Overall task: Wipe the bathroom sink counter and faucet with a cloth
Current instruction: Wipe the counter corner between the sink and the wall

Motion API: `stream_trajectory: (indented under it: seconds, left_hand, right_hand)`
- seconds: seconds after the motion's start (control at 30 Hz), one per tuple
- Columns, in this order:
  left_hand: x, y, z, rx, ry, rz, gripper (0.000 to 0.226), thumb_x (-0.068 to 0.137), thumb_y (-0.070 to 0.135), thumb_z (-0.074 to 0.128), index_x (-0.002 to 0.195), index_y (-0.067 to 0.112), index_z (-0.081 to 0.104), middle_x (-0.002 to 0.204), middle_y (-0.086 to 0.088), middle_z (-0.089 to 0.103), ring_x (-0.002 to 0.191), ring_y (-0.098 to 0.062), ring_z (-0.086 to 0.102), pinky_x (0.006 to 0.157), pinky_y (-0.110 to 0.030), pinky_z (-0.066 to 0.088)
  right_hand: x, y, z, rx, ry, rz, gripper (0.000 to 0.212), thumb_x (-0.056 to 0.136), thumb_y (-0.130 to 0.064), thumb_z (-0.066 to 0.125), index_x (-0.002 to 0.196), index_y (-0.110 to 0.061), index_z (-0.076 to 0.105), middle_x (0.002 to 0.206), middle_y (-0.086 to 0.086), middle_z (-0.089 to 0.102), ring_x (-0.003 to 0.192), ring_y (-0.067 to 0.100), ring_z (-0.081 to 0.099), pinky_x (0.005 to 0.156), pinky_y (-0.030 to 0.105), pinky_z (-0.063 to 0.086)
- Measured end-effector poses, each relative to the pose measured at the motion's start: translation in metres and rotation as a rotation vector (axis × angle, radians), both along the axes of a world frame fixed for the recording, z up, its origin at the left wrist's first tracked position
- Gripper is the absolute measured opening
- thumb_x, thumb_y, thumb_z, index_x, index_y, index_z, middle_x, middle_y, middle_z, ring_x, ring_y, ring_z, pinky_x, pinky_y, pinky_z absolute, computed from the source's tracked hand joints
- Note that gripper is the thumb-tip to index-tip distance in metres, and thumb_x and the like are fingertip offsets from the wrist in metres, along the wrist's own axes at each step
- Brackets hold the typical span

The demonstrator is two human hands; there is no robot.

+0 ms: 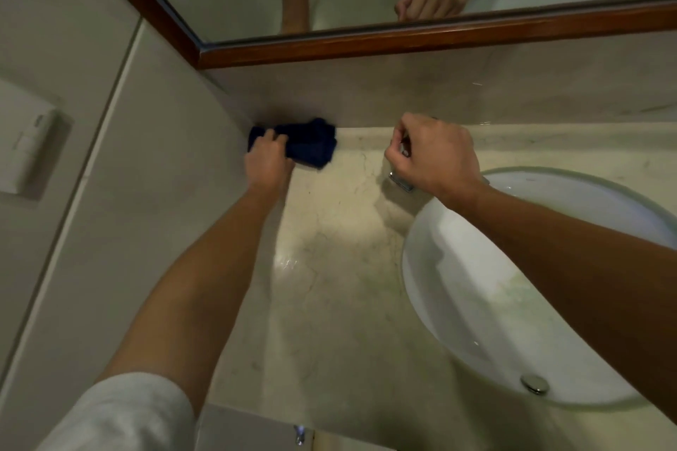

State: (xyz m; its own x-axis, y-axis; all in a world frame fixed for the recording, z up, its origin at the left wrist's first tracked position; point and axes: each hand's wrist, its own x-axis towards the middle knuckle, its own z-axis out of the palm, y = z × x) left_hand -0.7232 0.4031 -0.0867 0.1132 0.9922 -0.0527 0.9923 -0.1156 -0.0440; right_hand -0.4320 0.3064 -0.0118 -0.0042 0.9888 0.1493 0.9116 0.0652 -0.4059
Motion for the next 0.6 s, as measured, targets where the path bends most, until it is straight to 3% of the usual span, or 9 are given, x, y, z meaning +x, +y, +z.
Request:
stream_trajectory:
  seconds: [0.13,0.3,0.5,0.6]
  left_hand:
    - [-0.01,0.002,0.001,-0.005,0.009,-0.01,0.038,0.089,0.015,0.069,0.126,0.007,0.066,0.13,-0.016,0.055,0.109,-0.037,0.059,0.083,-0.047,0.051]
    - [-0.006,-0.035,0.002,-0.011,0.052,0.048,0.029,0.091,0.016,0.068,0.118,0.005,0.069,0.122,-0.015,0.061,0.096,-0.034,0.063,0.071,-0.04,0.049]
    - [-0.023,-0.121,0.003,-0.02,0.025,0.158,0.034,0.091,0.015,0.067,0.123,0.006,0.066,0.119,-0.014,0.06,0.096,-0.033,0.062,0.078,-0.042,0.052]
    - [-0.037,-0.17,0.001,-0.018,0.007,0.225,0.04,0.091,0.014,0.067,0.13,0.005,0.064,0.118,-0.014,0.061,0.096,-0.032,0.062,0.081,-0.042,0.052]
  right_hand:
    - [0.0,-0.001,0.001,-0.004,0.02,0.008,0.017,0.098,-0.035,0.051,0.095,-0.021,0.06,0.079,-0.005,0.063,0.068,0.016,0.06,0.064,0.03,0.05]
    - [0.003,0.0,-0.002,0.029,0.027,0.025,0.021,0.099,-0.036,0.048,0.095,-0.019,0.061,0.079,0.0,0.065,0.065,0.02,0.06,0.065,0.036,0.056]
    - [0.002,0.001,-0.004,0.041,0.04,0.042,0.026,0.096,-0.038,0.046,0.095,-0.018,0.062,0.083,0.007,0.069,0.073,0.03,0.066,0.071,0.044,0.057]
    - [0.004,0.002,-0.006,0.055,0.04,0.069,0.026,0.096,-0.038,0.046,0.096,-0.017,0.062,0.087,0.01,0.07,0.077,0.033,0.065,0.074,0.041,0.054]
